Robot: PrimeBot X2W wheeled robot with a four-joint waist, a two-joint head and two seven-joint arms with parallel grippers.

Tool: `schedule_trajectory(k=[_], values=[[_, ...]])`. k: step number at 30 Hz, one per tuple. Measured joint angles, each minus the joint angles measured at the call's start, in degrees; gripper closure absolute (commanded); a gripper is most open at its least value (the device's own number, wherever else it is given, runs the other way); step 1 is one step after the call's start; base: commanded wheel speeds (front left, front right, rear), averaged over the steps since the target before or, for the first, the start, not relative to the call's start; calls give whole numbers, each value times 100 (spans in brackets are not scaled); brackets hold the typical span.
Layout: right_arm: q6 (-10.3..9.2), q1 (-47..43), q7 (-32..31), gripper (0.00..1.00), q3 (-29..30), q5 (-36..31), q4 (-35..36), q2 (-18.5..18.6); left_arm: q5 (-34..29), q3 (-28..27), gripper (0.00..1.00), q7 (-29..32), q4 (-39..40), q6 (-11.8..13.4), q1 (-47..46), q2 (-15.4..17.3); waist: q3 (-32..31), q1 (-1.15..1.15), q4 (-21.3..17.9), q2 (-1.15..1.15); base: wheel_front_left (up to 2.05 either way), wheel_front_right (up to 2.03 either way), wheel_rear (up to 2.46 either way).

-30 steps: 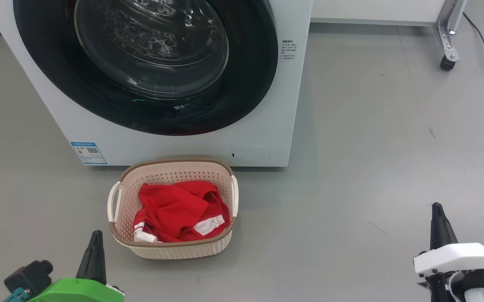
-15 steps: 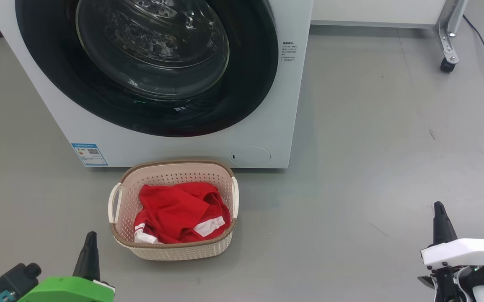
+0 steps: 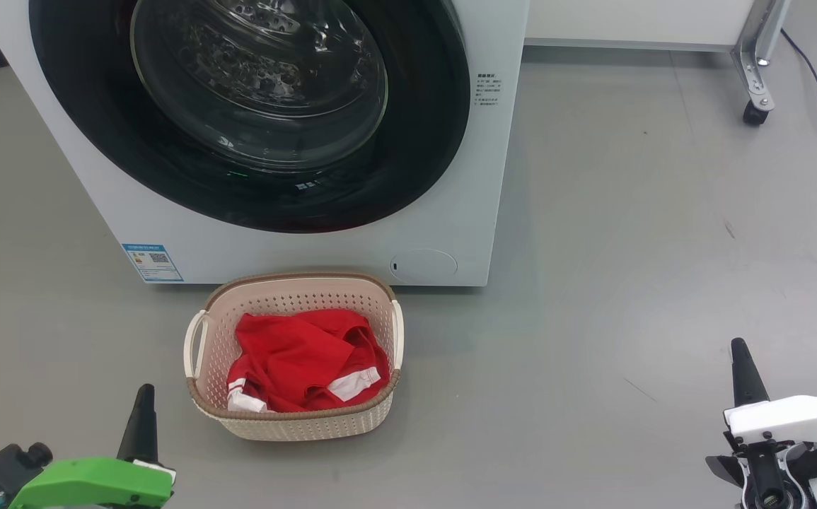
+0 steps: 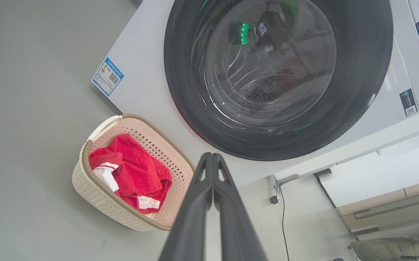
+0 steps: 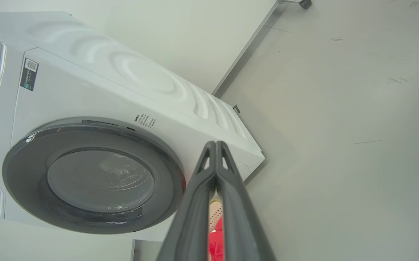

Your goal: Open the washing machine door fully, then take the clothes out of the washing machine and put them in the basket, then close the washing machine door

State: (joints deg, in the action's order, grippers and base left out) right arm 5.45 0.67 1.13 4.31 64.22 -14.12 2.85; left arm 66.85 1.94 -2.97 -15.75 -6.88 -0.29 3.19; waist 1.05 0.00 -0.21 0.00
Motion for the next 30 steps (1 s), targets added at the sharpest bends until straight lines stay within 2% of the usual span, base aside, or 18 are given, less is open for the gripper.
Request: schedule_trajectory(k=[30], values=[[103,218,-579,100,280,2090,-132,-51,2061,-319,100,579,-11,-1,-215,1,-70,0,16,0,0,0,0]])
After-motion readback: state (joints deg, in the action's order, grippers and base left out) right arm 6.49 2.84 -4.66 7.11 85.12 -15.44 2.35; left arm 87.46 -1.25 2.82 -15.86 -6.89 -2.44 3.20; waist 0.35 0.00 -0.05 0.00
